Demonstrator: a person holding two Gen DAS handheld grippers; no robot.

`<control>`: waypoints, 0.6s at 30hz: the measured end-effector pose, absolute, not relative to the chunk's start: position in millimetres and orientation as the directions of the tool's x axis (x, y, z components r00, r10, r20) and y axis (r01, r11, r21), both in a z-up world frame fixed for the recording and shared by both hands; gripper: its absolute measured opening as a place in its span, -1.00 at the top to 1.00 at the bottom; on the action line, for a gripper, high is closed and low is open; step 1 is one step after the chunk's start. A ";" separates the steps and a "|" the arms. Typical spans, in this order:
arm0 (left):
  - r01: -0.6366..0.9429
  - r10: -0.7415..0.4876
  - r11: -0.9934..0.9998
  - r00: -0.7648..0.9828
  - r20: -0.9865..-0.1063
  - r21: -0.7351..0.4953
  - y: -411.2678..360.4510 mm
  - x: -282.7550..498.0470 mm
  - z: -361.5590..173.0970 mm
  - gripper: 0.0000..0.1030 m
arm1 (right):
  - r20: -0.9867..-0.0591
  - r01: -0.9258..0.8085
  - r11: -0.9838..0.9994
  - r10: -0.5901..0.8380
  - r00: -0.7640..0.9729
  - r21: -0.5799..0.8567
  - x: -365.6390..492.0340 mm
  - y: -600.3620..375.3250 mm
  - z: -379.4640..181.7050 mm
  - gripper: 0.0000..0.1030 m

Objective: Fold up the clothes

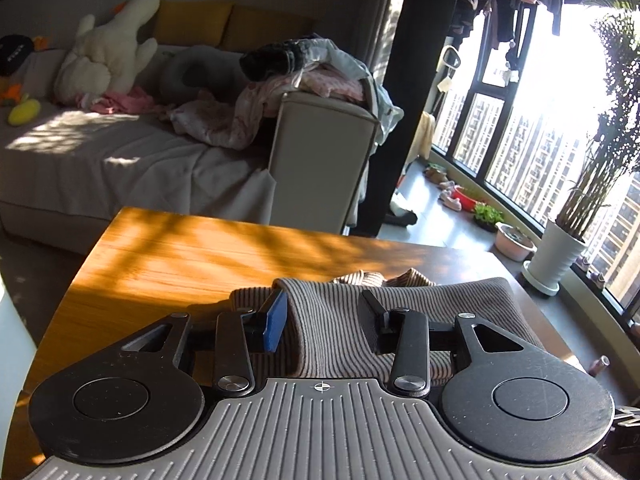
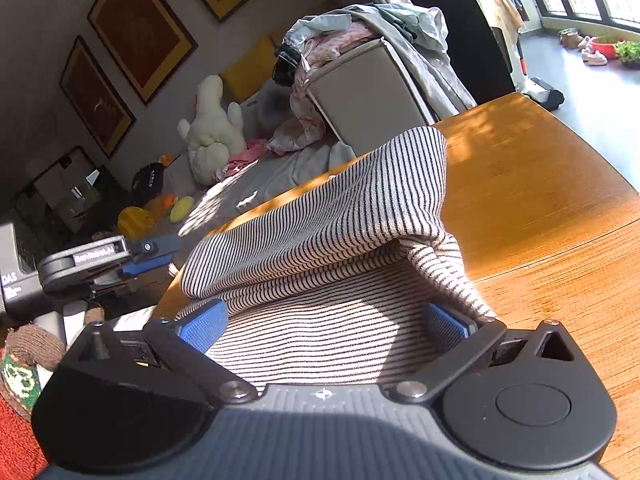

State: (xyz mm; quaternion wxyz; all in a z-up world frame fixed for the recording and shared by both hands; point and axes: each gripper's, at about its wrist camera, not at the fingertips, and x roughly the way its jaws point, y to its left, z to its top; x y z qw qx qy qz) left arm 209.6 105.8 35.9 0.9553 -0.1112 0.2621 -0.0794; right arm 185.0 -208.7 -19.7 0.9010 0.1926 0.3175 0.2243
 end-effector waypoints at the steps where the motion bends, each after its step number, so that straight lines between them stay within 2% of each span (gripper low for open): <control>1: 0.114 -0.230 0.959 0.848 -0.478 -0.258 100.9 209.8 36.4 -0.02 | -0.502 -0.285 0.842 0.510 0.698 0.459 184.5 -203.8 -18.2 -1.00; 6: 0.186 -0.296 0.949 0.808 -0.510 -0.256 74.7 216.9 19.4 -0.09 | -0.561 -0.305 0.889 0.453 0.693 0.342 181.7 -186.6 -14.7 -1.00; 11: 0.166 -0.278 0.956 0.772 -0.571 -0.241 68.5 226.1 -9.6 -0.11 | -0.576 -0.308 0.901 0.432 0.694 0.305 180.7 -180.9 -13.9 -1.00; 14: 0.183 -0.278 0.958 0.777 -0.564 -0.220 69.0 225.5 -18.3 -0.14 | -0.576 -0.309 0.901 0.432 0.694 0.304 180.0 -180.8 -13.9 -1.00; 18: 0.223 -0.294 0.955 0.784 -0.546 -0.195 65.3 221.5 -22.1 -0.37 | -0.573 -0.311 0.896 0.442 0.691 0.316 181.3 -183.0 -13.5 -1.00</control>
